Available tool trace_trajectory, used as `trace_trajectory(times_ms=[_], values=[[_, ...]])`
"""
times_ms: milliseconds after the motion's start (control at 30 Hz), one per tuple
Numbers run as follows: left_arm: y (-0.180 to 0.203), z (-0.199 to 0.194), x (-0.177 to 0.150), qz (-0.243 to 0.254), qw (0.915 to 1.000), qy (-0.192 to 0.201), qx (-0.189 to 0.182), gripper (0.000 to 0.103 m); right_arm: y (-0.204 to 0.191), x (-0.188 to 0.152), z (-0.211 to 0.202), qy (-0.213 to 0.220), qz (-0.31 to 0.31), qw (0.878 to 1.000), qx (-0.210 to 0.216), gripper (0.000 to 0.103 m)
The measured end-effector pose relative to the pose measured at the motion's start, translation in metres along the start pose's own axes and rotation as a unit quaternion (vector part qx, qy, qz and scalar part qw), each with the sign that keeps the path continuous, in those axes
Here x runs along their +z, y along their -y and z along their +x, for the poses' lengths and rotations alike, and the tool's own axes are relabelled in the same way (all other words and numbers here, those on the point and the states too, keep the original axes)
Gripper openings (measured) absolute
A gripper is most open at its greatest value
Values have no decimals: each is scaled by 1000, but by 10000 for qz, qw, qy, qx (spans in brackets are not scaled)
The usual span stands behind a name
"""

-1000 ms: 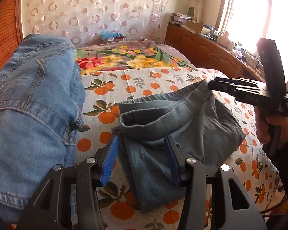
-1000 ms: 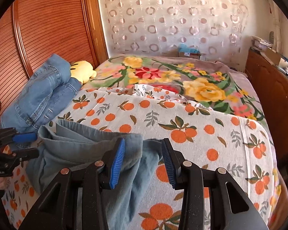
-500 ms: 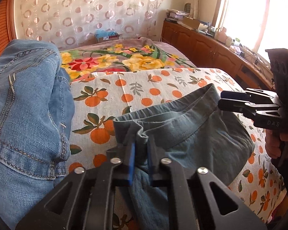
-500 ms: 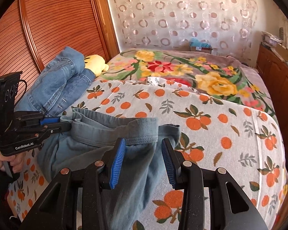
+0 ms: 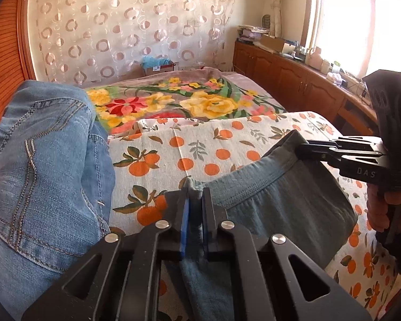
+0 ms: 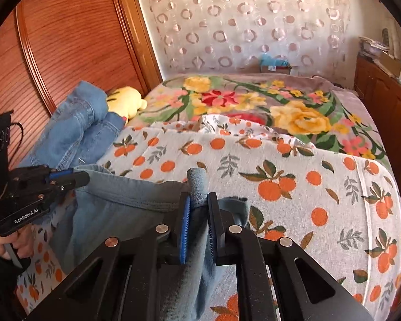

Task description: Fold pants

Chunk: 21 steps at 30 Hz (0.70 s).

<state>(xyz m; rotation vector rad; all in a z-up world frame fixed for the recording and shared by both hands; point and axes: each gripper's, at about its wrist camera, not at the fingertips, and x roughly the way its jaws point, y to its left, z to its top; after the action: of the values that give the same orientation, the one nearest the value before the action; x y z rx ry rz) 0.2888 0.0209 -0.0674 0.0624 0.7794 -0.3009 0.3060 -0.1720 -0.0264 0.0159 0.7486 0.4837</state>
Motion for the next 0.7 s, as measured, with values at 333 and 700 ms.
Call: trace_trajectory(times_ms=[333, 700], values=[[5, -34, -23, -23, 9999, 54, -158, 67, -12, -29, -48, -21, -149, 9998, -107, 30], [10, -54, -72, -38, 9997, -160, -186, 63, -22, -76, -89, -203, 26, 9998, -50, 40]])
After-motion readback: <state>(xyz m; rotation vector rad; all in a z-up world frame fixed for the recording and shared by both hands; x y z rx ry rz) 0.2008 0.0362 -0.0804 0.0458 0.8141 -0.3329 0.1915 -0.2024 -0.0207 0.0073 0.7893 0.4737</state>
